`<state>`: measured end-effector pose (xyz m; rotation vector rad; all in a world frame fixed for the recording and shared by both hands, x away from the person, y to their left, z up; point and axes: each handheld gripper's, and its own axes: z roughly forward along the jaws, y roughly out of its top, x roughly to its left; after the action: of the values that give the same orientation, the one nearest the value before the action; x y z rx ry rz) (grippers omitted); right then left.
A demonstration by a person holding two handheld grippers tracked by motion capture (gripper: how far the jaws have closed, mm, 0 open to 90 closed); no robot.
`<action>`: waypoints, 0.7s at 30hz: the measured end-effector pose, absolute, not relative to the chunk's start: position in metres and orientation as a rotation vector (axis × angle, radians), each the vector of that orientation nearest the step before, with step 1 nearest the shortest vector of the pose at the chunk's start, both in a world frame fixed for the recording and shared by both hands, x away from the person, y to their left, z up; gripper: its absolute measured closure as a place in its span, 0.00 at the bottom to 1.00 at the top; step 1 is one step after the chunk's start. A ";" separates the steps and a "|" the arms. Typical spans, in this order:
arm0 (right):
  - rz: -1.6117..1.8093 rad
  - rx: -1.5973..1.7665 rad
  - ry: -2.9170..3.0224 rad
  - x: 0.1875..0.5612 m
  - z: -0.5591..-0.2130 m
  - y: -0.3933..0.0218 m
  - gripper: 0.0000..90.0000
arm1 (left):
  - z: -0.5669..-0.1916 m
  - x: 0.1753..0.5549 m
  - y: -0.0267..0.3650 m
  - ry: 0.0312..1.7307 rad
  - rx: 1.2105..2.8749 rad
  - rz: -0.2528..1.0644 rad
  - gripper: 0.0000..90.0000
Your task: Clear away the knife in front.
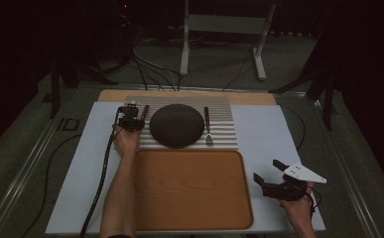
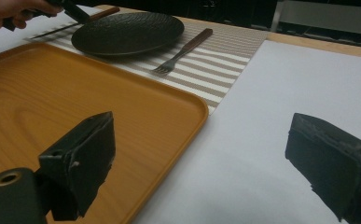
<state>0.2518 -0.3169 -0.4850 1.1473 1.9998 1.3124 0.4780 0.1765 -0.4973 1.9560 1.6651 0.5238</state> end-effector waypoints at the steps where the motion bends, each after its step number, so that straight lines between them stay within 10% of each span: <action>1: 1.313 1.147 1.999 0.252 -0.485 -0.317 0.09 | -0.496 0.477 0.178 1.662 1.957 0.523 0.87; 21: 1.313 1.144 2.002 0.252 -0.485 -0.316 0.09 | -0.471 0.464 0.182 1.614 1.930 0.541 0.87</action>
<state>0.2516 -0.3165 -0.4851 1.1442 2.0017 1.3133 0.4639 0.1820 -0.4714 1.9298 1.6137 0.5412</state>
